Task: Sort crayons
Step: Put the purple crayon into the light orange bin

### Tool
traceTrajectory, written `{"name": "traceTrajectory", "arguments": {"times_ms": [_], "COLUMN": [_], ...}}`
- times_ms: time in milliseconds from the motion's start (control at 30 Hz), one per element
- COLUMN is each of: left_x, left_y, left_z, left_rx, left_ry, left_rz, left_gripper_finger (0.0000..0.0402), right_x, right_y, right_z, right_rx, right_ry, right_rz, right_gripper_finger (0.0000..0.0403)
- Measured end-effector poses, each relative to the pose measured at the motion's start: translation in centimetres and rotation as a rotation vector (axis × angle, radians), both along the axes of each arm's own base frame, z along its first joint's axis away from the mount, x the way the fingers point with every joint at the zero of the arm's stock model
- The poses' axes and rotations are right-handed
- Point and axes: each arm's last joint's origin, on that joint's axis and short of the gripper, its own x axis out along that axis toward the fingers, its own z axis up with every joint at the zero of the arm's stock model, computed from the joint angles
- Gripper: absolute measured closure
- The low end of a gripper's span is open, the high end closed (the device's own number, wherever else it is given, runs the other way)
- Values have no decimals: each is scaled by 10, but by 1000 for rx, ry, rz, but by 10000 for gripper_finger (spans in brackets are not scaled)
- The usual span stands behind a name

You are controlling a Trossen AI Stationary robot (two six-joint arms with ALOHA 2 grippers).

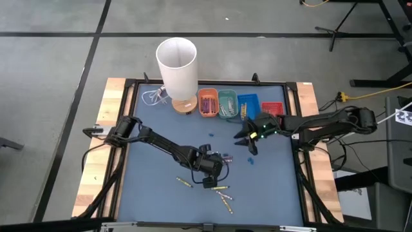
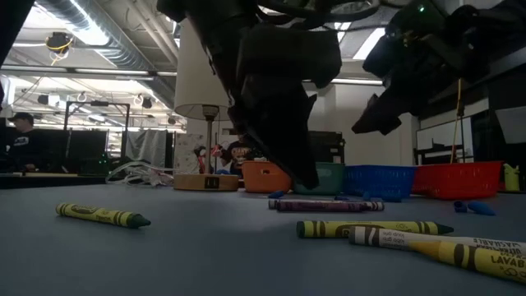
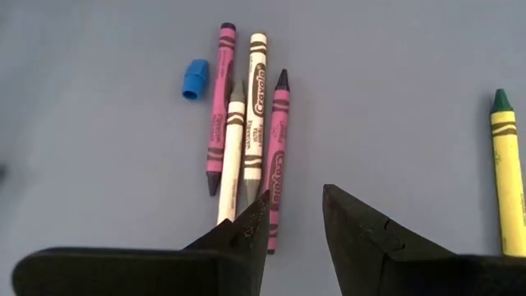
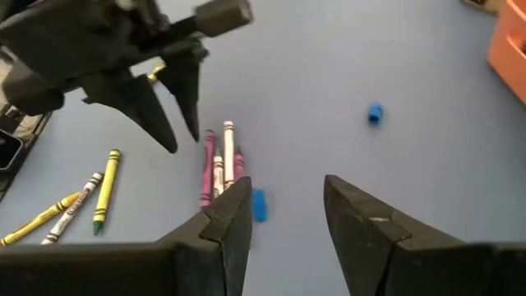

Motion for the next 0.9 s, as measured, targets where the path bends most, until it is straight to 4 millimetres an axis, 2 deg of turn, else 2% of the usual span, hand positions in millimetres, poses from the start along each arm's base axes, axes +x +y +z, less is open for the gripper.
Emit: {"name": "traceTrajectory", "arguments": {"times_ms": [133,333,600,900], "left_x": [0,-7,-9,-9], "left_y": [1,2,2,1], "left_z": [-1,-21,-27,-28], "left_rx": [1,-19,-29,-34], "left_ry": [7,41,52,56], "left_rz": [2,46,62,57], "left_gripper_finger": [303,303,306,361], "right_x": [2,2,2,2], "right_y": [11,24,27,27], "right_z": [1,0,0,1], "right_rx": [-40,-75,-88,-88], "right_ry": [-19,-14,-16,-17], "right_rz": [5,14,14,14], "right_gripper_finger": [252,252,252,252]}}
